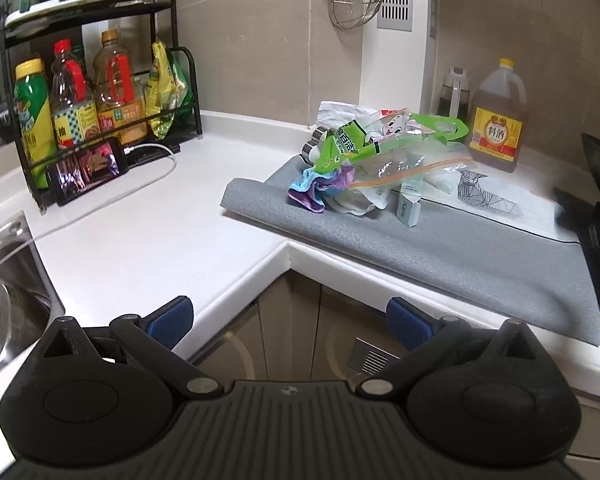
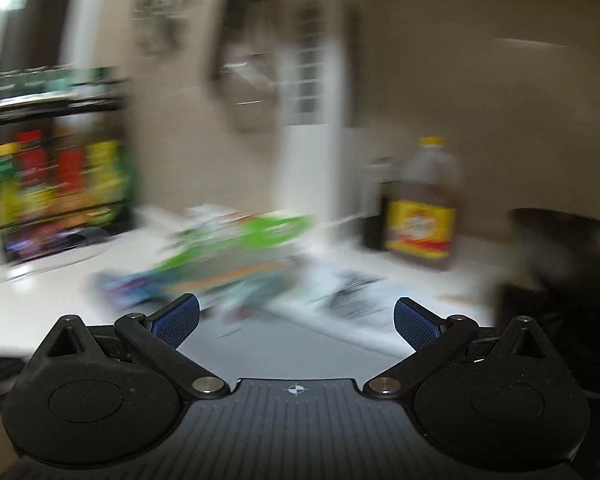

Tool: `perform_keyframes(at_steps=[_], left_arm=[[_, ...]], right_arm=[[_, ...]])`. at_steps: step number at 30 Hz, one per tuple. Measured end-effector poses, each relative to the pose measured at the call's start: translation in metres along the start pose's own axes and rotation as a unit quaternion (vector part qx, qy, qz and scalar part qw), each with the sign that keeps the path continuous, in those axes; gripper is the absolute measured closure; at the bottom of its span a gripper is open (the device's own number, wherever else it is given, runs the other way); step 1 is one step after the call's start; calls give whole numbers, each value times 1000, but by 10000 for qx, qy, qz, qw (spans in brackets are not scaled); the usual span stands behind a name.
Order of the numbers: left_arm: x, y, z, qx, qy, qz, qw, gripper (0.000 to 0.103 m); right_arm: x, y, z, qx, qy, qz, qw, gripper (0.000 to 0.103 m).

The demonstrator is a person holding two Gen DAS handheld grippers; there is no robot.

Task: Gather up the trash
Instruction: 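Move both tools toward the trash pile on the grey mat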

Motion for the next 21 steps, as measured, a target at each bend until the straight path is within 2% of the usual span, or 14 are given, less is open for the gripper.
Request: perform_keyframes(at_steps=[3, 6, 21], left_arm=[[-5, 7, 2, 66, -118, 4, 9999, 0], [-12, 10, 6, -20, -130, -20, 9999, 0], [-32, 10, 5, 21, -22, -12, 10000, 0]], right_arm=[[-28, 2, 24, -357, -45, -113, 9993, 0], [-38, 2, 34, -524, -105, -124, 9985, 0], [-48, 5, 50, -397, -258, 12, 9989, 0]])
Point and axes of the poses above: each gripper's, at about its wrist camera, not at the fingertips, and x roughly the way its jaws point, z to its left, y to its underside, the point moved 7 cm from there along x, roughly the way its jaws point, and after that the axes turned 12 degrees about -z, right-handed, at the moved point
